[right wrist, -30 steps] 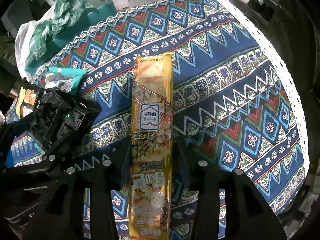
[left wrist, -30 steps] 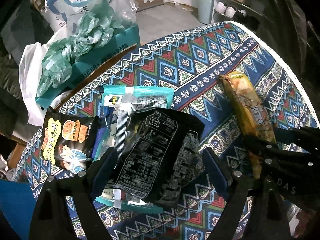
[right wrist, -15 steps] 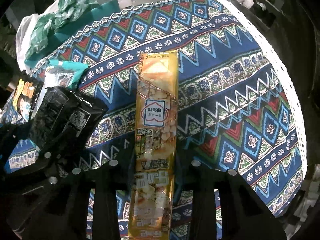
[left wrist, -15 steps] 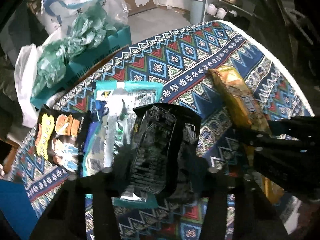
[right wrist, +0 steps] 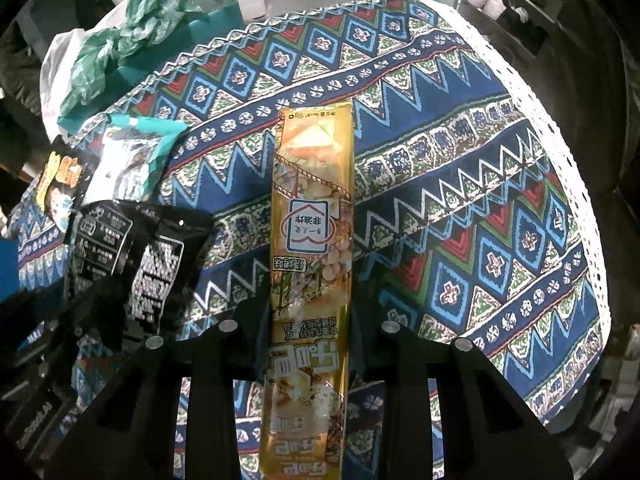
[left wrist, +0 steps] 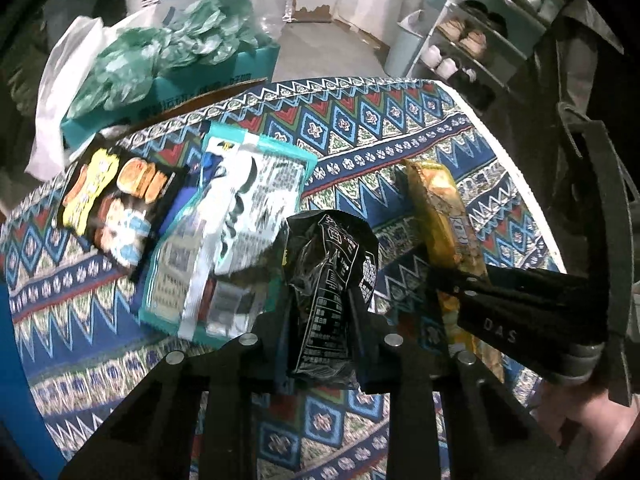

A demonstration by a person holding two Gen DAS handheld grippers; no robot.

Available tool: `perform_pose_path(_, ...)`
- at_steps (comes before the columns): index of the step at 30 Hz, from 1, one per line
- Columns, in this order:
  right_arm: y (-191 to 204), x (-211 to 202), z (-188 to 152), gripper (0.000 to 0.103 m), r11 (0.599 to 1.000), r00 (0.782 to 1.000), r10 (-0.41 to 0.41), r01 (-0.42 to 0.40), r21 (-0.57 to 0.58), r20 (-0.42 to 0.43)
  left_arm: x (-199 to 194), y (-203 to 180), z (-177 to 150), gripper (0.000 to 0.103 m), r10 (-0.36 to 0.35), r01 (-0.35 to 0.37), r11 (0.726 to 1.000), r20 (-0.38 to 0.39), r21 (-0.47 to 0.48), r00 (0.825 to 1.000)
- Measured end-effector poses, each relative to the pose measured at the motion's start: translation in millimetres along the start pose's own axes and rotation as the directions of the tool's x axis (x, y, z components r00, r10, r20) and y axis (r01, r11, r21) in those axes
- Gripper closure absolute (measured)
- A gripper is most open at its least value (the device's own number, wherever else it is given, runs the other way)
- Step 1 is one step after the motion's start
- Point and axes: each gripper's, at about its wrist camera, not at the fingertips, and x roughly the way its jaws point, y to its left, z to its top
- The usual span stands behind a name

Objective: Organize snacks
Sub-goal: 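Grasp the black snack bag with the left tool while the right tool holds its pack, then lift both held packs and carry them over the cardboard box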

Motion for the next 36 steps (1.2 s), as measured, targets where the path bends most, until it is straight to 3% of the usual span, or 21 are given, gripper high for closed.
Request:
perform_pose_path(20, 55, -56, -18, 0.073, 0.992, 0.997, 0.066, -0.062, -0.113, 0.03, -92, 31, -40, 0.078, 0.088, -0.071, 0.989, 0.13, -0.131, 0.988)
perform_pose_path(36, 154, -114, -35, 0.073, 0.945, 0.98, 0.19, -0.166, -0.283, 0.06, -180, 81, -64, 0.078, 0.15, -0.093, 0.966, 0.232, -0.242, 0.961)
